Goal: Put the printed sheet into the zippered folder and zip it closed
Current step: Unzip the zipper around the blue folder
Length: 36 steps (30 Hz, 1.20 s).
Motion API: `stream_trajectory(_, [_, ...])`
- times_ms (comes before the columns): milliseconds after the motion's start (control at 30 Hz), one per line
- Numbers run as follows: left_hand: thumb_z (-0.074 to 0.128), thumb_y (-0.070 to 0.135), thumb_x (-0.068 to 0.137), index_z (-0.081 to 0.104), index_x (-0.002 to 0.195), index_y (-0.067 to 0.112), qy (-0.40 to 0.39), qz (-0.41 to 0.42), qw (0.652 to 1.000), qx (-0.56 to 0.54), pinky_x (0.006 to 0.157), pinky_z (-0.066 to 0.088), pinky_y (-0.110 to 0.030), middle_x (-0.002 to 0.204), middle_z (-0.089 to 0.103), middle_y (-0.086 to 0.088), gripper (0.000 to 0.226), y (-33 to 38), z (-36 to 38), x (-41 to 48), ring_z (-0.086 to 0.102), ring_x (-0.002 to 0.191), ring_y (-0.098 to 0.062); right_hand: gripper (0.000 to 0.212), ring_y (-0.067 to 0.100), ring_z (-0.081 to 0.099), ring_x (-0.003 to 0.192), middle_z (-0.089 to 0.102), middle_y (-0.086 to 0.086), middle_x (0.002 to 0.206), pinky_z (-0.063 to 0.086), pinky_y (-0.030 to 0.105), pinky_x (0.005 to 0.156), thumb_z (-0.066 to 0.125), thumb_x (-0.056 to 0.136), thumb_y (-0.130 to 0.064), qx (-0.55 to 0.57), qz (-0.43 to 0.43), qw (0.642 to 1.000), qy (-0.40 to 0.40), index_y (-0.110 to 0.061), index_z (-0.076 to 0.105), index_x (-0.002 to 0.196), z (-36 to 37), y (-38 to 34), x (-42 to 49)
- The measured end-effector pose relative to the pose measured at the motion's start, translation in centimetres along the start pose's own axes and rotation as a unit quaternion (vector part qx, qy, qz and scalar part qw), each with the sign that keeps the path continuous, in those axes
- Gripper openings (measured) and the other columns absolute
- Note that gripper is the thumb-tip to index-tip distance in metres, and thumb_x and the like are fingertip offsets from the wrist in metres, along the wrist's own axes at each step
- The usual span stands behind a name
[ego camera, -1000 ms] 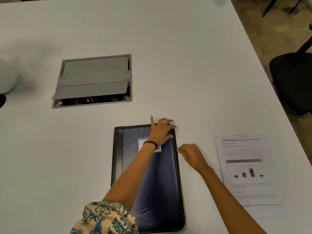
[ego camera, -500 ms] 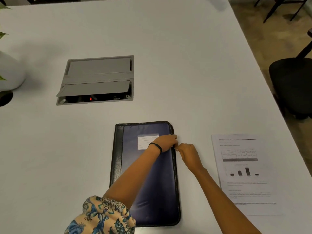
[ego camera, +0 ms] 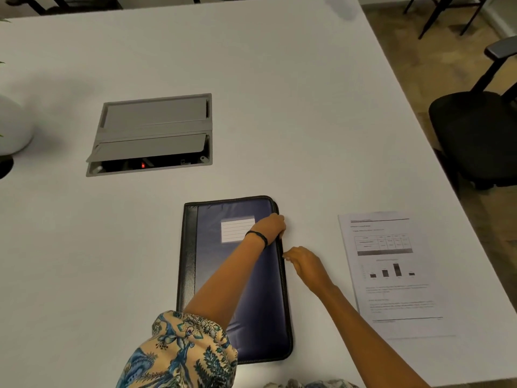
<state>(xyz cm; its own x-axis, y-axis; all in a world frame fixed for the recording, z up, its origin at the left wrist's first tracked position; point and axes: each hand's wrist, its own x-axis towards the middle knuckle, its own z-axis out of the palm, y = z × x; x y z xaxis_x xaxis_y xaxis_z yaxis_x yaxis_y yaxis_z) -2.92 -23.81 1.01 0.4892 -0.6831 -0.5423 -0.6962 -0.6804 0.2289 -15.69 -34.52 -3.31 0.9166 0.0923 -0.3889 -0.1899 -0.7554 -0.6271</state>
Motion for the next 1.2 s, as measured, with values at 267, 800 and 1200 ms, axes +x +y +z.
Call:
stream_trajectory(267, [0.039,-0.014,0.090,0.057,0.116,-0.002,0.036,-0.058,0.997,0.022,0.095,0.046,-0.034,0.130,0.048,-0.017,0.034,0.9,1.4,-0.7,0.041,0.123,-0.029,0.028,0.025,0.058,0.107,0.063,0.016,0.117,0.045,0.027,0.096,0.049,0.093,-0.008,0.028,0.028,0.999,0.015,-0.007,0.059,0.119,2.2,0.4,-3.3])
stream_trajectory(800, [0.044,0.000,0.093,0.060,0.107,0.007,0.022,0.017,0.989,0.147,0.084,0.044,-0.034,0.122,0.053,-0.012,0.023,3.8,5.2,-3.8,0.049,0.111,-0.028,0.022,0.026,0.064,0.095,0.068,0.016,0.107,0.050,0.027,0.085,0.054,0.091,-0.016,0.086,0.072,0.990,0.088,-0.004,0.065,0.107,3.1,-0.5,-4.3])
stream_trajectory(1200, [0.044,0.005,0.094,0.060,0.107,0.008,0.054,0.004,0.991,0.123,0.081,0.045,-0.033,0.122,0.054,-0.011,0.021,3.7,5.0,-4.2,0.051,0.110,-0.027,0.024,0.028,0.063,0.101,0.068,0.016,0.112,0.049,0.031,0.091,0.050,0.092,-0.011,0.044,0.038,0.998,0.004,-0.004,0.065,0.110,2.5,0.0,-5.9])
